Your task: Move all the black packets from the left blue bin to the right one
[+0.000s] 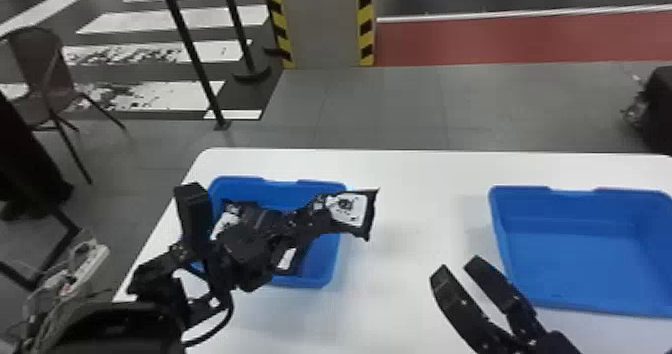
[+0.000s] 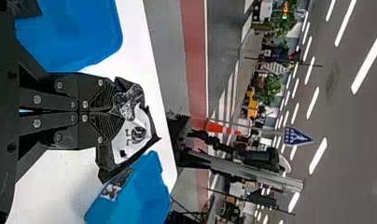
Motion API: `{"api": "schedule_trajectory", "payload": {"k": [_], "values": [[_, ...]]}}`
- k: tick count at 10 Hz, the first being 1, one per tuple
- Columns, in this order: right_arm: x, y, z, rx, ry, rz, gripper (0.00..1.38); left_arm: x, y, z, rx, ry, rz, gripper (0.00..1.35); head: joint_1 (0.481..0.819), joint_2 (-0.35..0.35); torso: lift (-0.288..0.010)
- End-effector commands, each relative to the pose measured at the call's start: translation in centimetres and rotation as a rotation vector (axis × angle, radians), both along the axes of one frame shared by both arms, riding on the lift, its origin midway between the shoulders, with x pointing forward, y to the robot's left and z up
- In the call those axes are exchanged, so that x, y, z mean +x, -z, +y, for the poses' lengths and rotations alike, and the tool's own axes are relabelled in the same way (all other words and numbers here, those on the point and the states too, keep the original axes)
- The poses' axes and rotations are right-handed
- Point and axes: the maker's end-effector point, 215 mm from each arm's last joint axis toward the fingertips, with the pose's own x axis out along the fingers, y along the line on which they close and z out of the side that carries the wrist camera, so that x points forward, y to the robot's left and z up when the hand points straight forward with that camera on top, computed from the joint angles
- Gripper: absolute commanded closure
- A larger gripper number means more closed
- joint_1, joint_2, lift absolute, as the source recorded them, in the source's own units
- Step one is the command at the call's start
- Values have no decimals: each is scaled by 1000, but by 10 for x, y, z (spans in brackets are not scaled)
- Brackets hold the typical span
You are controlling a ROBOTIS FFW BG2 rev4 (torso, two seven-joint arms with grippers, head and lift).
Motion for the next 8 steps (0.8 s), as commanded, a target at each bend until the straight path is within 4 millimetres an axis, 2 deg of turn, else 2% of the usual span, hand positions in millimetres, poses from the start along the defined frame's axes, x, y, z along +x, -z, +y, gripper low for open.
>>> {"api": "schedule_trajectory", "payload": {"k": [1,3,5,8], "values": [[6,5,12,29,-61,16,351,3,8,-25,-81,57,22,1202,695,175,-110],[17,16,19,57,-90,36,351,5,3,-52,-126,119,23,1202,695,155,-110],[39,26,18,49,-81,36,351,4,0,-79,-154,174,35,1202,695,124,-110],[69,35,16,38,-70,32,351,-4,5,-106,-182,231,70,1202,695,68,-110]]}}
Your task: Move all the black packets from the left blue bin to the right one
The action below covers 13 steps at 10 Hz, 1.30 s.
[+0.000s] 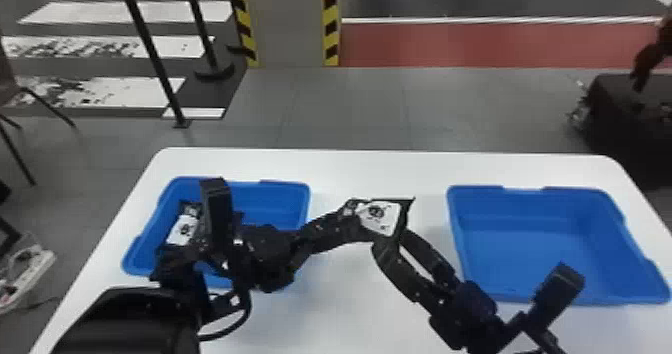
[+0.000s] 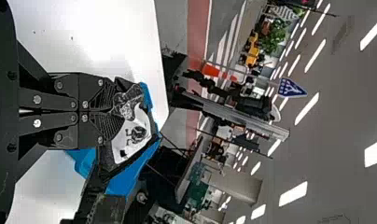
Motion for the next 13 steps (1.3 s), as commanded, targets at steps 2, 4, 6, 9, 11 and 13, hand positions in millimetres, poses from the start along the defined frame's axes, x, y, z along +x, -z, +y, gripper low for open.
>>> {"api": "schedule_trajectory", "payload": {"k": [2,4,6,9,11,13], "values": [[18,13,-4,-10,14,11,357,-6,1,-15,-13,32,10,1202,695,44,-110],[27,11,-7,-12,26,-1,983,-8,4,-18,-14,40,25,1202,695,24,-110],[30,6,-12,-5,53,-19,1277,-8,5,-18,-14,40,30,1202,695,18,-110],[32,1,-19,1,87,-42,1277,-12,17,-19,-16,43,69,1193,695,8,-110],[40,4,-45,-11,149,-41,1277,-12,34,2,-5,-31,97,389,695,3,-110],[55,3,-109,-69,269,-66,1277,-17,43,30,-5,-94,90,110,695,-5,-110]]}}
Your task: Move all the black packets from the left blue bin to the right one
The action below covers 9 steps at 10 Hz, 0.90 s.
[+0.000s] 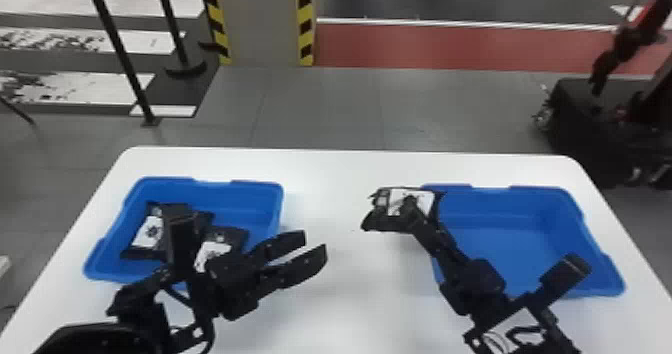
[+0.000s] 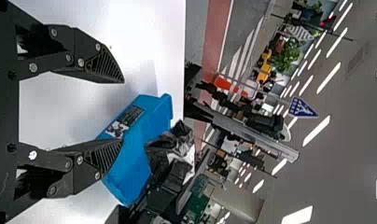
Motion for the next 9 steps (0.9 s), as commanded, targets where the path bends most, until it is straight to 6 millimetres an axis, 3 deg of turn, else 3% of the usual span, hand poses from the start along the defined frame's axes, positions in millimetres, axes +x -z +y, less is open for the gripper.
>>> {"api": "schedule_trajectory", "payload": {"k": [1,3,4,5,6,9], "values": [[13,8,-68,-93,125,1,1277,-3,1,24,-3,-50,-19,160,695,-23,-110],[33,37,-156,-226,284,64,1271,-9,-1,70,32,-133,-37,168,695,-96,-110],[41,47,-174,-255,315,92,886,-11,2,95,58,-174,-35,170,695,-114,-110],[44,42,-179,-279,311,84,223,-11,4,117,87,-212,-36,170,695,-132,-110],[38,28,-171,-284,300,55,-2,-10,7,137,120,-246,-37,170,695,-122,-110],[-6,1,-141,-271,300,12,289,0,6,203,286,-375,-82,170,695,-32,-110]]}}
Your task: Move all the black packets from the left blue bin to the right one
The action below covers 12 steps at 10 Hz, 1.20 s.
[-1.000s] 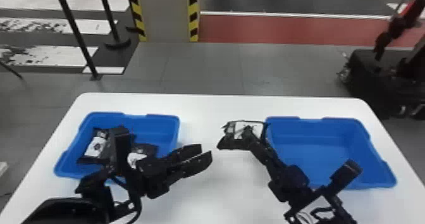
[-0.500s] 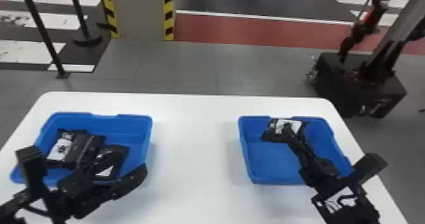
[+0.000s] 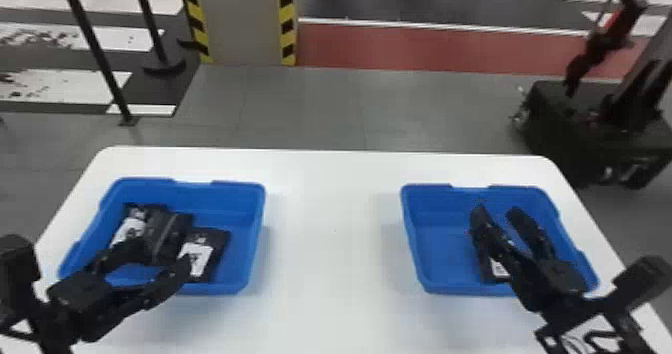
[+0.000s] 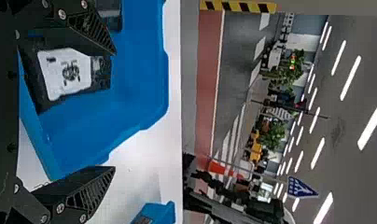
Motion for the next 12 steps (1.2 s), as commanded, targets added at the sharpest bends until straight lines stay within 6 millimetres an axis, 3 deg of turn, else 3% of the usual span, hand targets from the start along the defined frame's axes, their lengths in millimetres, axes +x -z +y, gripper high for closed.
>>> {"api": "schedule_trajectory", "payload": {"k": [1,4,7,9,12], "values": [[-25,-6,15,29,-4,-3,315,6,0,35,104,-63,-1,170,695,12,-110],[-60,-18,57,84,-90,0,317,14,13,66,209,-149,56,170,695,123,-110],[-75,-25,87,36,-147,-3,317,32,28,88,262,-199,97,170,695,221,-110],[-79,-11,94,48,-149,26,320,47,43,85,255,-193,120,170,695,245,-110],[-81,-5,100,65,-155,38,320,71,69,60,229,-125,172,209,695,236,-110]]}}
